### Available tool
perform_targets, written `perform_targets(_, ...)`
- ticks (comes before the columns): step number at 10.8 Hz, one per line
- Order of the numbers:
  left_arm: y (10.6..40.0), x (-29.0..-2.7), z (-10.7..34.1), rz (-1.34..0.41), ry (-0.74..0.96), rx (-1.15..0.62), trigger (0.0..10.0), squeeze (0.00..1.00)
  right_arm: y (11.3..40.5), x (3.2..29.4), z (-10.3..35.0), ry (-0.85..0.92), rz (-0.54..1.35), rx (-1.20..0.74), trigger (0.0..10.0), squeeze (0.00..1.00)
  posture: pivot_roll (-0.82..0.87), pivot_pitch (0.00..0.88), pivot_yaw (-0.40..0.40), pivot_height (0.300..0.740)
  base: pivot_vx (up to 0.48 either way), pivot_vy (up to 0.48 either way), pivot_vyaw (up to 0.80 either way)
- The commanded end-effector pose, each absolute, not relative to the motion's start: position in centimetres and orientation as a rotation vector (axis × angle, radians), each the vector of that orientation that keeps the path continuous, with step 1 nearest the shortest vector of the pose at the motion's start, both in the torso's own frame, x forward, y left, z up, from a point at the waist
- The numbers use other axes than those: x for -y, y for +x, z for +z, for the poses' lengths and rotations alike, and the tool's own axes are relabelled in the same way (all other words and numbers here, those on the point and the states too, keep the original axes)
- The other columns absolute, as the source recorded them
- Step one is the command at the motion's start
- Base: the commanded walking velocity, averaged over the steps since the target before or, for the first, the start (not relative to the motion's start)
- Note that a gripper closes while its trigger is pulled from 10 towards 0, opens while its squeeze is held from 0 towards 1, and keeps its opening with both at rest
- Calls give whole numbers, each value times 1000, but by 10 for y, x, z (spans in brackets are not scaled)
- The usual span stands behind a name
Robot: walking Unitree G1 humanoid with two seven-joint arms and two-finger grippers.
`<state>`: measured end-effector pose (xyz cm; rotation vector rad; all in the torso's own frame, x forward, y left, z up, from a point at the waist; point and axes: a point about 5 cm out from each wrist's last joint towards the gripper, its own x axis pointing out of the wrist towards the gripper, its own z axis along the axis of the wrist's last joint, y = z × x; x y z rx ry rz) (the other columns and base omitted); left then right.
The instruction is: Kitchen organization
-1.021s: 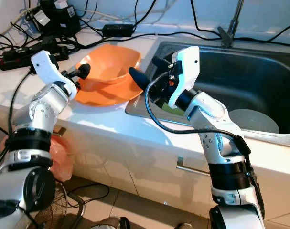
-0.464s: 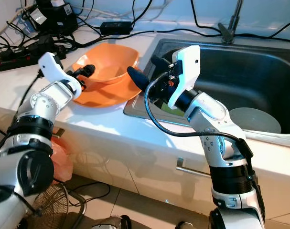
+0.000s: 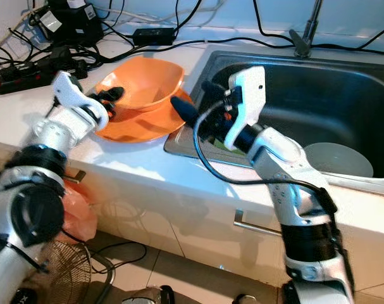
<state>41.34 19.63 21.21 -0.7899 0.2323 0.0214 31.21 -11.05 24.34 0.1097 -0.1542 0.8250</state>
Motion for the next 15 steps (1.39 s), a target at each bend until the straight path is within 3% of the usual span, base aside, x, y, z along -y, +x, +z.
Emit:
perform_targets(1,414,-202,217,32,-800,-217,0,0,306,108,238,94,874,116,10000,0,25,104,141,740,0,0,0)
perform_targets(5,415,-205,217,33,-806,-205,0,0,301,112,224,43,890,24,10000,0,23,110,139,740,0,0,0)
perform_targets(15,416,-199,224,-41,-823,-173,0,0,302,112,222,41,883,18,10000,0,23,111,140,740,0,0,0)
